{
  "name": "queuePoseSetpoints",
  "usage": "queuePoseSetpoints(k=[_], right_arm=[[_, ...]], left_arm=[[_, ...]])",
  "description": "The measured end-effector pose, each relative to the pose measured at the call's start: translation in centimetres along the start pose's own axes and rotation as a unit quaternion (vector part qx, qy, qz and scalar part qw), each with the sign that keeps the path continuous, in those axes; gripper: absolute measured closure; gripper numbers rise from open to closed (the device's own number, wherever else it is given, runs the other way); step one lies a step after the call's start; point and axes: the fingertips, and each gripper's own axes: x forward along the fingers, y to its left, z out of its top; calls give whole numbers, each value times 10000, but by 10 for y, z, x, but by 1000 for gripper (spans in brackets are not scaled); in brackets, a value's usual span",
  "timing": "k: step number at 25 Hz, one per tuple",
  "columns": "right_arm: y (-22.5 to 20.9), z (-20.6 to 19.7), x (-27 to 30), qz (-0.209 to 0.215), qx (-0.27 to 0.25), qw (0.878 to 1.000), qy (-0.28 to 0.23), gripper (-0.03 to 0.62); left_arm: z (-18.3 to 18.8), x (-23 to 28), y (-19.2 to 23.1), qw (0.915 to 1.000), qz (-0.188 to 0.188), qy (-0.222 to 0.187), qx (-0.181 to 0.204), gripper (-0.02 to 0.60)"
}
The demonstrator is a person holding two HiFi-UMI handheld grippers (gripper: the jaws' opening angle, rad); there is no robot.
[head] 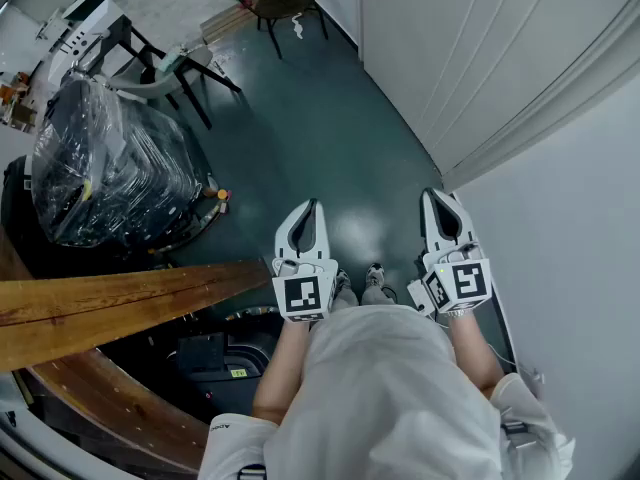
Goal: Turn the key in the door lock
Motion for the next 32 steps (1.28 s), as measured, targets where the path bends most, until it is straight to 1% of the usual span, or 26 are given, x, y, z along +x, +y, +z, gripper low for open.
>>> queuePoseSetpoints(k=[2, 5, 9, 14, 20, 27, 29, 32], right_arm=[[7, 0, -2, -77, 18, 10000, 9, 602], [15, 1, -2, -125, 34, 9999, 18, 602], [22, 7, -2, -100, -36, 9999, -64, 602], [26, 10, -5, -143, -38, 9998, -115, 602], [17, 7, -6, -194, 58, 9997, -143, 602], [-6, 17, -9, -213, 65, 9992, -326, 602], [-13, 17, -9, -138, 62, 9992, -381, 602], [-16, 17, -5, 175, -94, 9989, -427, 602]], left_arm=[[-5, -5, 6, 9999, -47, 76, -111, 574], [-8, -12, 14, 9998, -72, 129, -108, 574], [-1, -14, 17, 9999, -89, 18, -56, 574], [6, -13, 12, 9997, -226, -69, -19, 574], [5, -6, 6, 9996, -266, -73, 5, 574], [17, 4, -3, 9997, -173, -150, 114, 574], [17, 7, -8, 9997, -135, -159, 138, 574], [14, 15, -13, 9997, -58, -134, 180, 574]])
